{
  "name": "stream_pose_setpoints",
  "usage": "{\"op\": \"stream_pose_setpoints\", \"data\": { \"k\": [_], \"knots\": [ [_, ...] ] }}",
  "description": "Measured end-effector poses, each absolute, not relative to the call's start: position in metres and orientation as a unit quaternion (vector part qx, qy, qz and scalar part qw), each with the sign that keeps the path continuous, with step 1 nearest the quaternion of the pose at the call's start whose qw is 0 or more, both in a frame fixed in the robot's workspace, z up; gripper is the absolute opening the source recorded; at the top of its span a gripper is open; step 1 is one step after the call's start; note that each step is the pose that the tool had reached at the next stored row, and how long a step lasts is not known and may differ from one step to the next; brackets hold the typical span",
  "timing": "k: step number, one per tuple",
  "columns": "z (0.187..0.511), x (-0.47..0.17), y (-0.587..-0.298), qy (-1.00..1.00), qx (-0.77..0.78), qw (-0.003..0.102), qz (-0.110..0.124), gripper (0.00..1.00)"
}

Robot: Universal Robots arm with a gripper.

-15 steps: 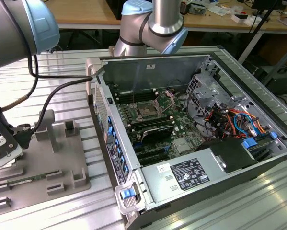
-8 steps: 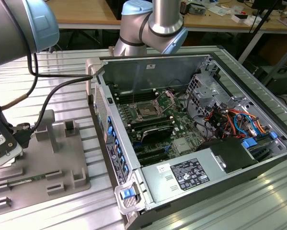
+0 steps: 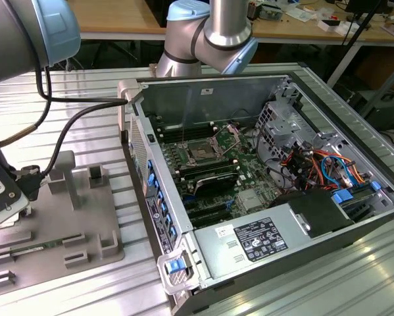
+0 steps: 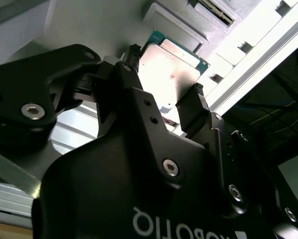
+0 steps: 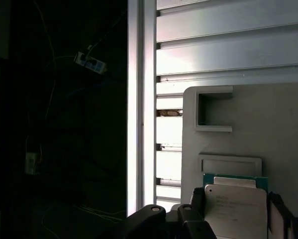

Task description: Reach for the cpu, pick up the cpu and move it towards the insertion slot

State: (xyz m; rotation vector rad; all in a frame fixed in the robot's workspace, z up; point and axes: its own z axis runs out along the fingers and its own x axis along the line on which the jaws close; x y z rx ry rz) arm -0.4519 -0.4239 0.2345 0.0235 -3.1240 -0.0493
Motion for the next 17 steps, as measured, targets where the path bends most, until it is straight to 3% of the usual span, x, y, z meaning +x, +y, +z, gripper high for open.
{"op": "stream_pose_setpoints", "data": {
  "k": [17],
  "knots": [
    [0.254, -0.451, -0.424, -1.0, 0.008, 0.009, -0.016, 0.55]
  ]
}}
